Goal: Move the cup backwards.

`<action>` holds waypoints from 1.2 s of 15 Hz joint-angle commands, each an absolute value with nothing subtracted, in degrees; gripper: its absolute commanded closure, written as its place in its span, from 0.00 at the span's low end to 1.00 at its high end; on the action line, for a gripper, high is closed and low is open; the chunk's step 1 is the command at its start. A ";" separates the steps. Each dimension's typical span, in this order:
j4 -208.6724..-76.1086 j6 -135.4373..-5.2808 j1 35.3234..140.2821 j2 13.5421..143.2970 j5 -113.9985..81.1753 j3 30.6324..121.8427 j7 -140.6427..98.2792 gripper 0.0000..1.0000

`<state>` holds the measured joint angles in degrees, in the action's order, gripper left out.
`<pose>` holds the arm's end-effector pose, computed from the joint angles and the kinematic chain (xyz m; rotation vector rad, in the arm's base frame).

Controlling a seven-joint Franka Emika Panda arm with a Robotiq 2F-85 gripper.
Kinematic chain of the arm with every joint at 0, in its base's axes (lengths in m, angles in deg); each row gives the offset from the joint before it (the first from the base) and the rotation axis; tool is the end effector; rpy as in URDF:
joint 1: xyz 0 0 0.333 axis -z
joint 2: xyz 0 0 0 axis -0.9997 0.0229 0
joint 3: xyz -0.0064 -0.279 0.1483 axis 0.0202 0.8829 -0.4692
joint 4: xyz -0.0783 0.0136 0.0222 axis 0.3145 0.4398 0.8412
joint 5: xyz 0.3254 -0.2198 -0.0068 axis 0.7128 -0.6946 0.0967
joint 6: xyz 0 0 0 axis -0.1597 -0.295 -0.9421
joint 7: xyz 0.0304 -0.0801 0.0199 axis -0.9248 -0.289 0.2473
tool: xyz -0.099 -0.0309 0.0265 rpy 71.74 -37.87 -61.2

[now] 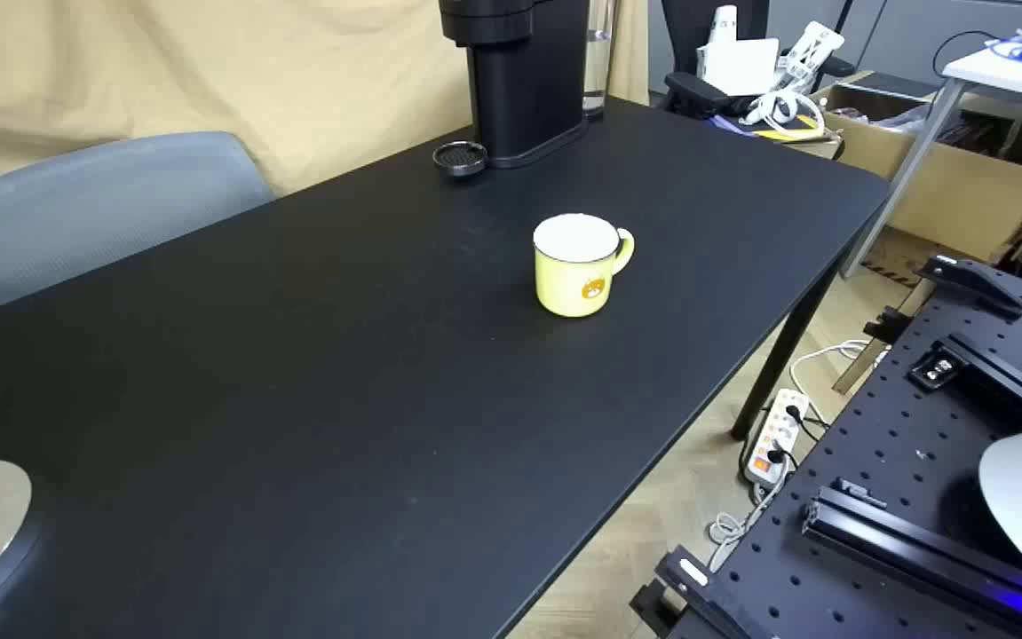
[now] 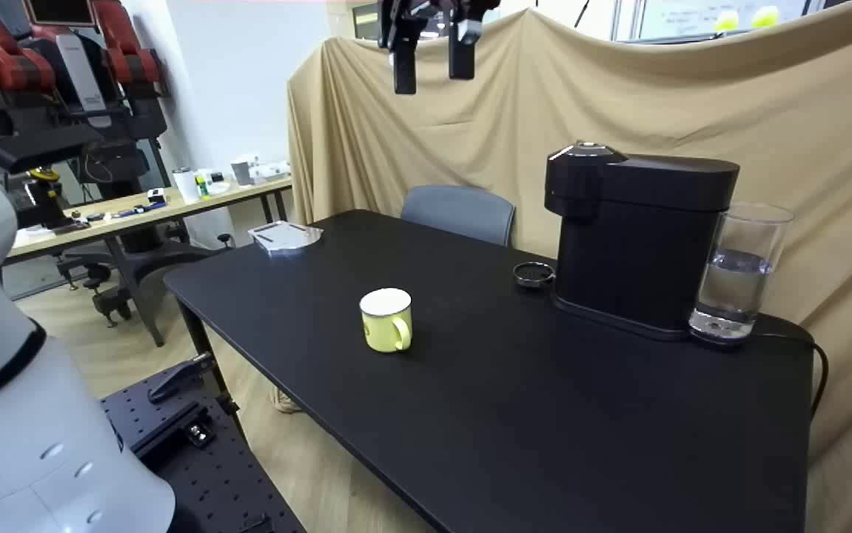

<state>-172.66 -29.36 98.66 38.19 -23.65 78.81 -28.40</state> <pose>0.3945 -0.1423 0.5620 3.0062 -0.3182 -0.1737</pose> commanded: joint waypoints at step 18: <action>-180.52 -44.20 93.59 40.31 -22.22 75.61 -25.70 0.00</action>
